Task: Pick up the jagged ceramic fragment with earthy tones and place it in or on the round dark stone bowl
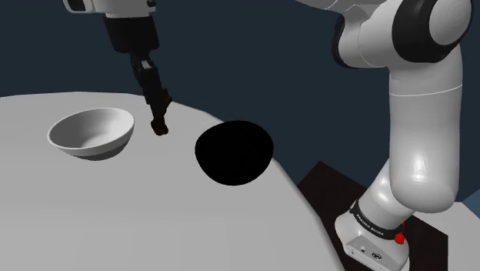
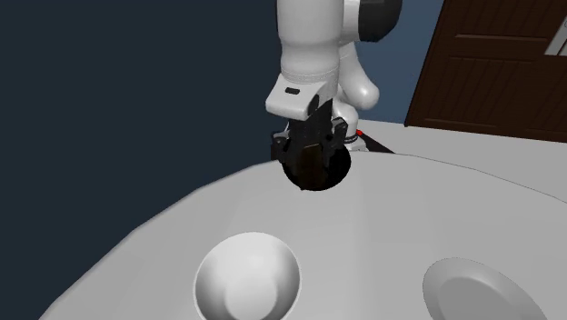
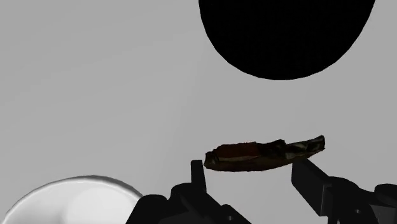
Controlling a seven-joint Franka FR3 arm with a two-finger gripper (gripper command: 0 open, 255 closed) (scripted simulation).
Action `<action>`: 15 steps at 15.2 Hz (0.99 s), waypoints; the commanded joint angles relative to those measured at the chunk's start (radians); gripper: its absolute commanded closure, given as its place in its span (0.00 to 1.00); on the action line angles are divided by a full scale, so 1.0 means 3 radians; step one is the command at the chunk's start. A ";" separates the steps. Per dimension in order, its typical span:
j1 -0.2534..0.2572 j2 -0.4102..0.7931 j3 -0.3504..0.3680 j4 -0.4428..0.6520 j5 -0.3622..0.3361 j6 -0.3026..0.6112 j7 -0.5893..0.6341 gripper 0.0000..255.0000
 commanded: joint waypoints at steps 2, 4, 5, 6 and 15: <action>-0.0477 -0.0469 0.0155 -0.0612 0.0311 0.0219 -0.0129 1.00; -0.0845 -0.0877 0.0252 -0.1041 0.0606 0.0366 -0.0314 1.00; -0.1019 -0.1098 0.0284 -0.1234 0.0773 0.0425 -0.0436 1.00; -0.1177 -0.1333 0.0295 -0.1415 0.0954 0.0472 -0.0579 1.00; -0.1357 -0.2986 -0.0443 -0.2584 0.2030 0.0473 -0.1723 1.00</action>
